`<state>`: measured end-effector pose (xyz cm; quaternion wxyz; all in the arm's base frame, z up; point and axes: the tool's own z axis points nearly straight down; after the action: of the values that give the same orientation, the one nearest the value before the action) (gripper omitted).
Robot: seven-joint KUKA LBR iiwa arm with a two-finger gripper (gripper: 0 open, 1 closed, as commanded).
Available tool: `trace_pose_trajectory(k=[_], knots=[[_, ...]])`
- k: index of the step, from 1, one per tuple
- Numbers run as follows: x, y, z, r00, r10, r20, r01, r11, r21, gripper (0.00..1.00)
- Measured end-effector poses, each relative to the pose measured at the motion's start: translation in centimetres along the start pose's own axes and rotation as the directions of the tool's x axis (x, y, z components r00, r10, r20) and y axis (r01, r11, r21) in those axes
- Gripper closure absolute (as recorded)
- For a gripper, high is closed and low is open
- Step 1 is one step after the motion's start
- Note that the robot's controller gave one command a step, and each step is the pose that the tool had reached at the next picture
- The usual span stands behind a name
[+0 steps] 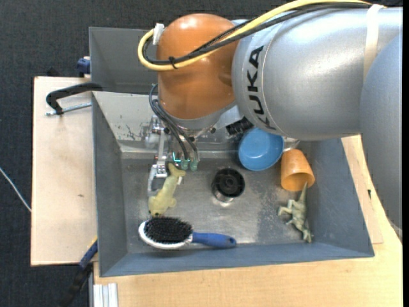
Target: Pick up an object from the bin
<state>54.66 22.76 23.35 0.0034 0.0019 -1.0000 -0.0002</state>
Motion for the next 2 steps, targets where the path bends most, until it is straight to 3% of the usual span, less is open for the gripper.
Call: trace_pose_trajectory(k=[1,2], knots=[[-1.66,-6.38,15.05,0.997,-0.078,0.014,0.078,0.997,-0.002,0.00],[-1.58,-6.37,15.25,0.997,-0.078,0.010,0.078,0.997,-0.002,1.00]])
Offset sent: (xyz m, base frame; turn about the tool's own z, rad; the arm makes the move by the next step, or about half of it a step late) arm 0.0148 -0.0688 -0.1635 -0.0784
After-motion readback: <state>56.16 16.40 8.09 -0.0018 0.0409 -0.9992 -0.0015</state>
